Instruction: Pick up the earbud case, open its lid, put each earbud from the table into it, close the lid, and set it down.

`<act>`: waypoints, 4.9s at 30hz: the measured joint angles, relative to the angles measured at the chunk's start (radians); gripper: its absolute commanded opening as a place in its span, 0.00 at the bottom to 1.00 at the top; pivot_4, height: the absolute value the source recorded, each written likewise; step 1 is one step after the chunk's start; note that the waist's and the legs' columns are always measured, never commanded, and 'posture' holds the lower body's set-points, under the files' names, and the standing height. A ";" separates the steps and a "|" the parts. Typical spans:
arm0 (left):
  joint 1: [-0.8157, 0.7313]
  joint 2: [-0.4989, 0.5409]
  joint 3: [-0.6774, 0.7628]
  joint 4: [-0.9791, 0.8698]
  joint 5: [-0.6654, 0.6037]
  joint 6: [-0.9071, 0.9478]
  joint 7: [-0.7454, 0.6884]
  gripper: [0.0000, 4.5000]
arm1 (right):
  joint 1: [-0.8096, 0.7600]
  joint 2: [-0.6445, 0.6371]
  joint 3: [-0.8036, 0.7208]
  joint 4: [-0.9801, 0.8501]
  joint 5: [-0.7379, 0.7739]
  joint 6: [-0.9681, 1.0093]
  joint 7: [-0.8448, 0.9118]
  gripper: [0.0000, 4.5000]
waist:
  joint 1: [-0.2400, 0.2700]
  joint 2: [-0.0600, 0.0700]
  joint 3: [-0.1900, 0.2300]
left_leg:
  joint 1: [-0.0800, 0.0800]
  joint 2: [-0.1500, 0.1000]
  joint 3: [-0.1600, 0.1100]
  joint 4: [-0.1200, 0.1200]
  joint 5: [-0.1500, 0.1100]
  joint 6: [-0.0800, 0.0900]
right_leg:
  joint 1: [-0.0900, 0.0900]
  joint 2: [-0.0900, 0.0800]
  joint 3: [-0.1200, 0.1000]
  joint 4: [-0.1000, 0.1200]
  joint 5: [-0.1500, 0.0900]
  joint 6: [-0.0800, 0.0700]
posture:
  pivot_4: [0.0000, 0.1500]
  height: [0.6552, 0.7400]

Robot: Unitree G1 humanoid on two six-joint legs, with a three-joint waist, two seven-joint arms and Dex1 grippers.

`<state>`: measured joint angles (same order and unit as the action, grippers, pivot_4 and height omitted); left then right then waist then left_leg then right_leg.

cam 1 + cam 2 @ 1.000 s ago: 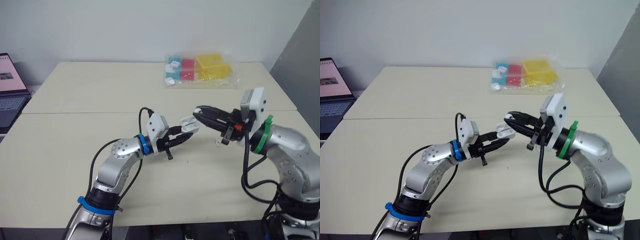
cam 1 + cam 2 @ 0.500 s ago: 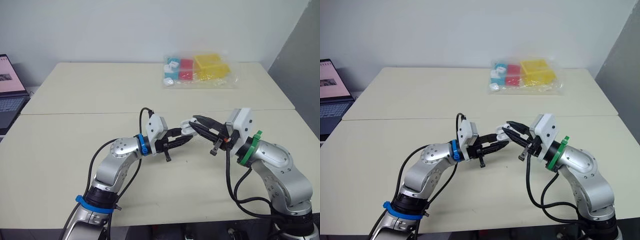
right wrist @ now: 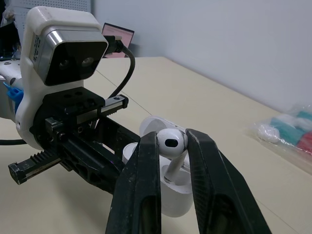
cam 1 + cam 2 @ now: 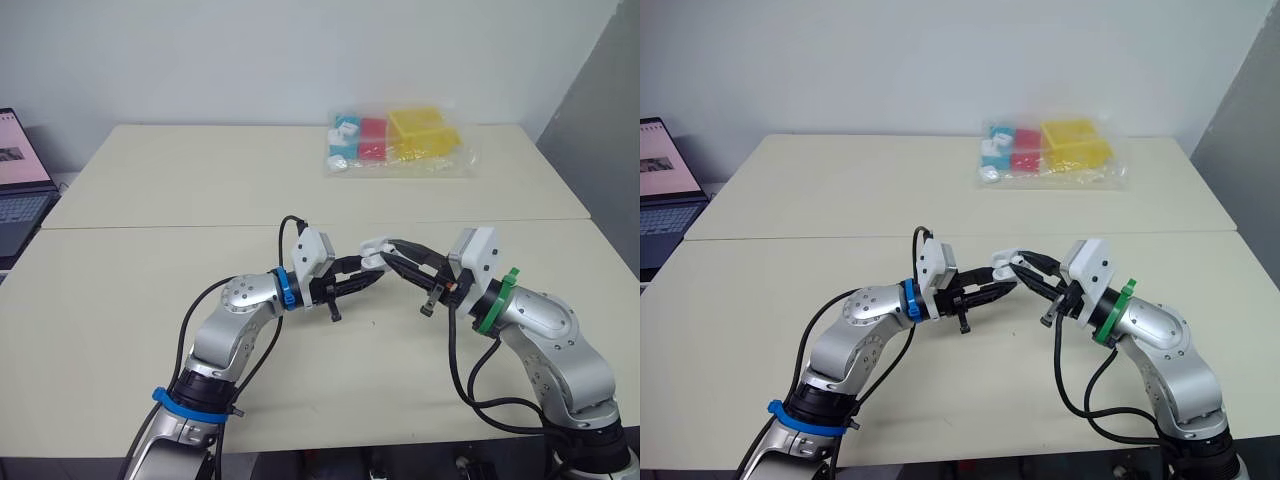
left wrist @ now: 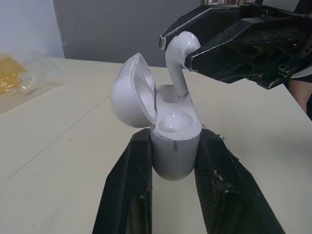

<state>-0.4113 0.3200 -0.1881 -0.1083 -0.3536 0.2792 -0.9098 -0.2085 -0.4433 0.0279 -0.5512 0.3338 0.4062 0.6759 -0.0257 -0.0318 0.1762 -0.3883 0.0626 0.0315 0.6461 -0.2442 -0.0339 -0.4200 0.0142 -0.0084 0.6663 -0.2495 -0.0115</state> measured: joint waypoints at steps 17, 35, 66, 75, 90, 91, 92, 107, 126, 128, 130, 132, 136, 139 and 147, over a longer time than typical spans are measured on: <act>0.000 0.000 -0.004 -0.022 -0.002 0.035 -0.001 0.18 | 0.032 -0.006 0.017 0.057 -0.047 -0.126 -0.001 0.09 | 0.000 0.000 0.000 | 0.000 0.000 0.000 0.000 0.000 0.000 | 0.000 0.000 0.000 0.000 0.000 0.000 | 1.00 1.00; 0.000 -0.002 0.001 -0.032 -0.003 0.059 0.009 0.18 | 0.065 -0.053 0.033 0.048 -0.041 -0.107 0.005 0.81 | 0.001 0.000 0.000 | 0.000 0.000 0.000 0.000 0.000 0.000 | 0.000 0.000 0.000 0.000 0.000 0.000 | 1.00 1.00; 0.075 0.060 -0.014 0.004 0.073 -0.114 -0.042 0.18 | -0.051 -0.043 -0.003 0.076 -0.036 0.649 -0.524 0.81 | 0.001 0.000 0.000 | -0.004 0.000 0.000 -0.001 0.000 0.000 | -0.003 0.000 0.000 -0.003 0.000 0.000 | 1.00 1.00; 0.067 0.059 -0.021 0.004 0.077 -0.110 -0.043 0.18 | -0.081 0.033 0.019 0.208 -0.107 0.576 -0.529 0.81 | 0.000 0.000 0.000 | -0.004 0.000 0.000 -0.001 0.000 0.000 | -0.003 0.000 0.000 -0.002 0.000 0.000 | 1.00 1.00; 0.055 0.060 -0.021 -0.010 0.076 -0.071 -0.037 0.18 | -0.070 0.097 0.011 0.238 -0.145 0.560 -0.520 0.27 | -0.001 0.000 0.000 | -0.003 0.000 0.000 0.000 0.000 0.000 | -0.002 0.000 0.000 -0.001 0.000 0.000 | 1.00 1.00; 0.055 0.060 -0.021 -0.010 0.076 -0.069 -0.037 0.18 | -0.067 0.097 0.007 0.231 -0.144 0.566 -0.517 0.19 | 0.001 0.000 0.000 | -0.003 0.000 0.000 0.000 0.000 0.000 | -0.002 -0.001 -0.001 -0.001 0.000 0.000 | 1.00 1.00; 0.056 0.061 -0.021 -0.010 0.076 -0.069 -0.037 0.18 | -0.064 0.097 0.004 0.222 -0.144 0.571 -0.515 0.11 | 0.004 0.000 0.000 | -0.004 0.000 0.000 0.000 0.000 0.000 | -0.002 -0.001 -0.001 -0.002 0.000 0.000 | 1.00 1.00; 0.055 0.070 -0.020 -0.011 0.077 -0.069 -0.033 0.18 | -0.019 -0.259 0.059 0.157 -0.121 0.391 -0.137 0.10 | 0.010 0.000 0.000 | -0.004 0.000 0.000 -0.001 0.000 0.000 | -0.002 0.000 -0.001 -0.003 0.000 0.000 | 1.00 1.00; 0.085 0.117 -0.012 -0.088 0.074 -0.036 -0.034 0.18 | -0.142 -0.562 0.211 0.625 -0.177 -0.303 0.729 0.10 | 0.000 0.000 0.001 | 0.000 0.000 0.000 0.000 0.000 0.000 | 0.000 0.000 0.000 -0.001 0.000 0.000 | 1.00 1.00; 0.086 0.120 -0.011 -0.091 0.074 -0.026 -0.031 0.18 | -0.160 -0.556 0.235 0.658 -0.197 -0.327 0.762 0.10 | 0.001 0.000 0.001 | 0.000 0.000 0.001 0.000 0.000 0.000 | 0.000 0.000 0.000 -0.001 0.000 0.000 | 1.00 1.00; 0.088 0.125 -0.008 -0.092 0.073 -0.025 -0.029 0.18 | -0.167 -0.551 0.242 0.685 -0.203 -0.338 0.779 0.10 | 0.001 0.000 0.001 | 0.000 0.000 0.001 0.000 0.000 0.000 | 0.000 0.000 0.000 -0.001 0.000 0.000 | 1.00 1.00; 0.090 0.126 -0.002 -0.094 0.072 -0.024 -0.023 0.18 | -0.179 -0.543 0.243 0.703 -0.212 -0.352 0.789 0.10 | 0.001 0.000 0.001 | 0.000 0.000 0.001 0.000 0.000 0.000 | 0.000 0.000 0.001 -0.001 0.000 0.000 | 1.00 1.00; 0.097 0.127 -0.002 -0.103 0.066 -0.021 -0.020 0.18 | -0.189 -0.532 0.242 0.714 -0.220 -0.355 0.792 0.33 | 0.001 0.000 0.001 | 0.001 0.000 0.001 0.000 0.000 0.000 | 0.000 0.000 0.000 -0.001 0.000 0.000 | 1.00 1.00; 0.102 0.127 -0.002 -0.119 0.063 -0.018 -0.018 0.18 | -0.189 -0.531 0.242 0.714 -0.224 -0.371 0.792 0.55 | 0.001 0.000 0.001 | 0.002 0.000 0.001 0.000 0.000 0.000 | 0.001 0.000 0.001 0.000 0.000 0.000 | 1.00 1.00; 0.129 0.127 -0.003 -0.136 0.061 0.006 -0.011 0.18 | -0.165 -0.540 0.182 0.631 -0.173 -0.347 0.790 0.81 | 0.001 0.000 0.001 | 0.003 0.000 0.001 0.000 0.000 0.000 | 0.001 0.000 0.001 0.000 0.000 0.000 | 1.00 1.00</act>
<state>-0.2822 0.4466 -0.1907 -0.2439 -0.2928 0.2849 -0.9207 -0.3740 -0.9834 0.2098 0.0794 0.1604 0.0594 1.4658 -0.0244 -0.0321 0.1769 -0.3853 0.0628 0.0330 0.6458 -0.2442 -0.0340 -0.4192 0.0140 -0.0071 0.6666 -0.2495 -0.0117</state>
